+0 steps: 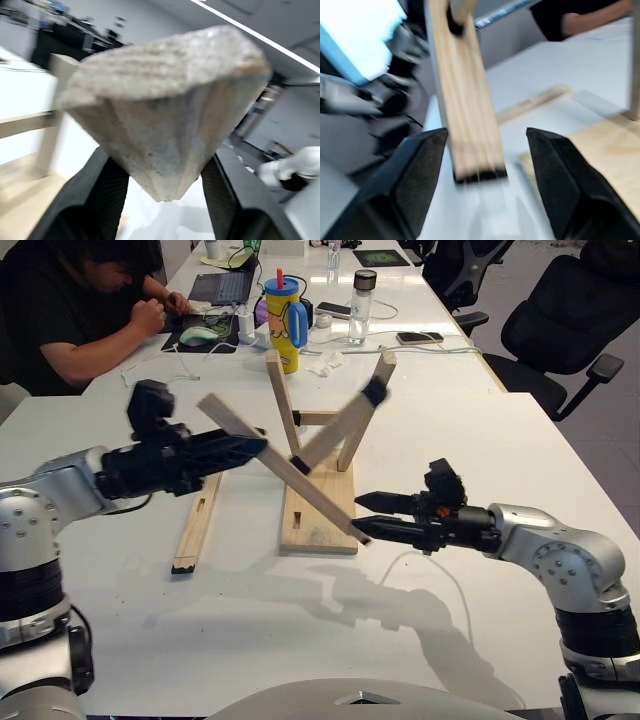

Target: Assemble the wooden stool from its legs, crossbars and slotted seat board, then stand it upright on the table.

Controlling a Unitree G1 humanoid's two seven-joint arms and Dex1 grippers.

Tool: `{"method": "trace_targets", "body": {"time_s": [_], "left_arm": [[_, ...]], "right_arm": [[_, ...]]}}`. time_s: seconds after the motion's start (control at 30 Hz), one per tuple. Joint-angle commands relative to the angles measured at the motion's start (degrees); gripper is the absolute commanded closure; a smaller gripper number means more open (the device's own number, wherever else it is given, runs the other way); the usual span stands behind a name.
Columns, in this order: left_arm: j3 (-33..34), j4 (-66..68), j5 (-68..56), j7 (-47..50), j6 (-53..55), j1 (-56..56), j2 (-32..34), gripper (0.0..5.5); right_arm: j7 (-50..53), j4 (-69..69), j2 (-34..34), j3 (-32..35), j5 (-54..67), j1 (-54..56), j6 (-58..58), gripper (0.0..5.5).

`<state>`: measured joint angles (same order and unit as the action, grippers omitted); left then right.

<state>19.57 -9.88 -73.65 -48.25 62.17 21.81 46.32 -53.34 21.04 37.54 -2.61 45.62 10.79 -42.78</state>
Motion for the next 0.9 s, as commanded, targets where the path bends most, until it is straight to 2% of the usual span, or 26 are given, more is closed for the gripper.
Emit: {"method": "trace_targets", "body": {"time_s": [0.03,0.13,0.23,0.37,0.6,0.77,0.9], "left_arm": [[2.78,3.50,4.95,-4.64,-3.51,-0.07,4.56,3.46],[1.88,5.88,8.53,-6.59,-5.96,1.66,5.45,3.46],[0.59,6.48,10.83,-7.59,-7.44,2.56,4.47,3.46],[-0.08,6.03,12.22,-8.27,-8.44,2.52,2.97,3.46],[-1.38,2.42,15.11,-7.93,-10.81,-0.06,1.32,3.46],[-3.18,0.65,20.00,-6.13,-15.55,-0.73,-1.43,3.46],[-6.24,-0.27,22.36,-6.60,-17.51,0.33,-3.36,3.46]], "right_arm": [[-0.66,-3.68,2.34,-12.29,-22.78,-1.75,19.30,2.61],[0.47,-8.38,2.35,-19.53,-36.44,-1.89,31.69,2.61],[2.29,-12.94,1.75,-22.68,-44.82,-1.28,39.35,2.61],[6.25,-19.07,0.27,-22.63,-51.92,0.97,45.83,2.61],[7.48,-25.92,2.32,-19.06,-55.53,3.92,50.12,2.61],[4.73,-25.71,2.63,-16.29,-52.00,3.78,50.07,2.61],[0.45,-17.15,-3.45,-9.47,-30.24,0.23,33.63,2.61]]}}
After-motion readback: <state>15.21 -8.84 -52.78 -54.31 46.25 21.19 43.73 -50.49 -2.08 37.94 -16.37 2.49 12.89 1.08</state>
